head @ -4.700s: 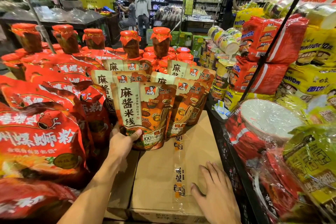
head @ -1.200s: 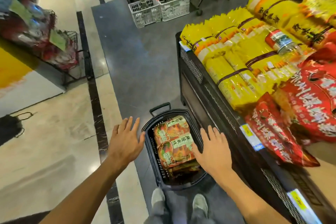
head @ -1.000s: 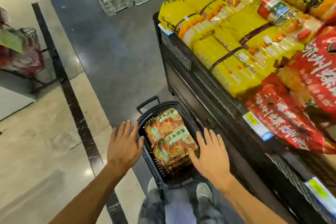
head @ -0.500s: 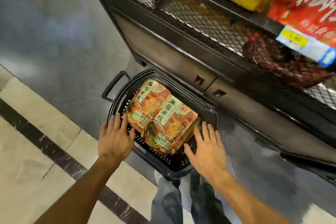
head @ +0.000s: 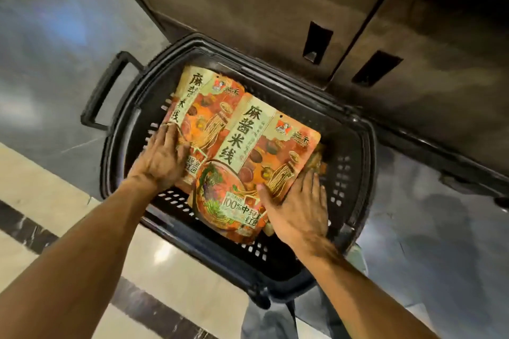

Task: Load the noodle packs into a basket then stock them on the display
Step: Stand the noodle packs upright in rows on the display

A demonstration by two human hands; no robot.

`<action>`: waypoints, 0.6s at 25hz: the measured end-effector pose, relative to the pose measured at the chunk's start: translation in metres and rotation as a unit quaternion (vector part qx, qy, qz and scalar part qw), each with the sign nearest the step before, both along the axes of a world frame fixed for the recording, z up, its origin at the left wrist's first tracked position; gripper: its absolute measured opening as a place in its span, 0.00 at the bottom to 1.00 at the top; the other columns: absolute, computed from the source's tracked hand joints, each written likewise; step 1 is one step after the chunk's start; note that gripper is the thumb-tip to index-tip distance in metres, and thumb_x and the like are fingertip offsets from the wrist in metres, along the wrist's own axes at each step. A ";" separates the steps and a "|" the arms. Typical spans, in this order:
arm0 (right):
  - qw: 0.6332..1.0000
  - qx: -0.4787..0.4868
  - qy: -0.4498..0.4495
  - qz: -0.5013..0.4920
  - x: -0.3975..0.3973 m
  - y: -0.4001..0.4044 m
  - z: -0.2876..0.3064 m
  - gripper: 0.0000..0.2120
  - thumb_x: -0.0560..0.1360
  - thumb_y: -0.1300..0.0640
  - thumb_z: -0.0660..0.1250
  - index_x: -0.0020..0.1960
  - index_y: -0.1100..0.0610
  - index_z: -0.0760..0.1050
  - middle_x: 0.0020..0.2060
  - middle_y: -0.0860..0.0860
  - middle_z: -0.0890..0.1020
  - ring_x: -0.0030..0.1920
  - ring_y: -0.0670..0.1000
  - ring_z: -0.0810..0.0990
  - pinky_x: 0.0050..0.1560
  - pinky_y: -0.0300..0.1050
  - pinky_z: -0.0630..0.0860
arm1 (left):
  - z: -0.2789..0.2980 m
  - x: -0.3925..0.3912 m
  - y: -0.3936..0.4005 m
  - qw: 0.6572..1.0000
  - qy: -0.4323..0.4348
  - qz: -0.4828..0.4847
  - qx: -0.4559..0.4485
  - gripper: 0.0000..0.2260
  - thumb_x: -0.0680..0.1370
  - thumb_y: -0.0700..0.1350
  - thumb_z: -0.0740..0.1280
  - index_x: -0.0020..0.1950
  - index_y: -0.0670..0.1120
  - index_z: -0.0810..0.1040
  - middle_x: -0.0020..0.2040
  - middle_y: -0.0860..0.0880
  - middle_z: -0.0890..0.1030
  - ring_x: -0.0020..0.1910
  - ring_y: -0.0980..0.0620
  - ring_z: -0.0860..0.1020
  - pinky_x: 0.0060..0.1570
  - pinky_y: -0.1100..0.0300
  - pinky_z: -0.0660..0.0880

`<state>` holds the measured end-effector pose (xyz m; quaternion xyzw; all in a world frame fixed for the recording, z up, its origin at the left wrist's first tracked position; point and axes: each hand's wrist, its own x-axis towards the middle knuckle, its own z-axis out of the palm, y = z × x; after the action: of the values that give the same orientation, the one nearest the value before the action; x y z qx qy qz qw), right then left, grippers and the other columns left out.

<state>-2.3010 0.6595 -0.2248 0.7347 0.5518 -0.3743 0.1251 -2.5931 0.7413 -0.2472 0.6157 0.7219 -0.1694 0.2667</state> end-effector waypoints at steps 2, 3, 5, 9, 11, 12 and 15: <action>0.995 -0.024 0.053 -0.084 -0.011 -0.006 -0.009 0.59 0.70 0.19 0.45 0.81 0.63 0.37 0.82 0.60 0.43 0.82 0.55 0.42 0.81 0.55 0.42 | -0.005 -0.004 0.007 0.996 -0.064 0.060 0.028 0.35 0.75 0.68 0.56 0.74 0.46 0.64 0.72 0.38 0.70 0.70 0.35 0.69 0.70 0.40 0.66; 0.989 -0.029 0.080 -0.120 -0.016 -0.008 -0.012 0.60 0.69 0.19 0.47 0.81 0.61 0.35 0.82 0.59 0.41 0.82 0.55 0.42 0.81 0.56 0.43 | -0.006 -0.005 0.010 0.990 -0.092 0.101 0.042 0.33 0.74 0.66 0.63 0.71 0.45 0.66 0.67 0.38 0.74 0.66 0.35 0.72 0.67 0.41 0.69; 0.978 -0.028 0.113 -0.172 -0.022 -0.006 -0.010 0.62 0.68 0.19 0.55 0.81 0.58 0.31 0.82 0.57 0.38 0.82 0.56 0.40 0.81 0.58 0.44 | 0.004 -0.001 0.020 0.977 -0.129 0.166 0.045 0.35 0.71 0.59 0.74 0.71 0.45 0.65 0.63 0.39 0.78 0.63 0.38 0.75 0.67 0.43 0.71; 0.961 0.005 0.155 -0.229 -0.031 -0.003 -0.015 0.62 0.66 0.21 0.61 0.81 0.53 0.32 0.82 0.56 0.38 0.82 0.57 0.40 0.81 0.60 0.47 | -0.010 -0.024 0.040 0.961 -0.162 0.219 -0.049 0.40 0.59 0.68 0.81 0.63 0.50 0.76 0.55 0.50 0.84 0.54 0.47 0.82 0.62 0.45 0.77; 0.959 0.057 0.173 -0.216 -0.030 -0.006 -0.017 0.57 0.67 0.21 0.59 0.82 0.49 0.37 0.82 0.55 0.40 0.82 0.56 0.40 0.81 0.60 0.46 | -0.004 -0.021 0.045 0.963 -0.168 0.188 -0.095 0.32 0.59 0.67 0.80 0.54 0.50 0.81 0.48 0.52 0.86 0.51 0.48 0.84 0.59 0.47 0.77; 0.959 0.064 0.179 -0.209 -0.029 -0.008 -0.019 0.54 0.68 0.23 0.59 0.82 0.49 0.43 0.82 0.54 0.41 0.82 0.56 0.40 0.81 0.60 0.46 | 0.005 -0.013 0.044 0.959 -0.188 0.180 -0.114 0.24 0.63 0.60 0.81 0.52 0.48 0.82 0.46 0.51 0.87 0.50 0.48 0.84 0.59 0.48 0.76; 0.940 0.054 0.235 -0.240 -0.023 -0.008 -0.021 0.36 0.71 0.31 0.69 0.74 0.46 0.70 0.83 0.51 0.44 0.82 0.52 0.39 0.81 0.61 0.45 | 0.017 -0.005 0.036 0.946 -0.226 0.185 -0.140 0.13 0.68 0.42 0.80 0.50 0.44 0.82 0.45 0.48 0.87 0.49 0.45 0.84 0.58 0.48 0.76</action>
<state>-2.3235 0.6514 -0.2462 0.7422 0.3924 -0.5245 -0.1417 -2.5981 0.7770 -0.2303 0.4498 0.7130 -0.0732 0.5329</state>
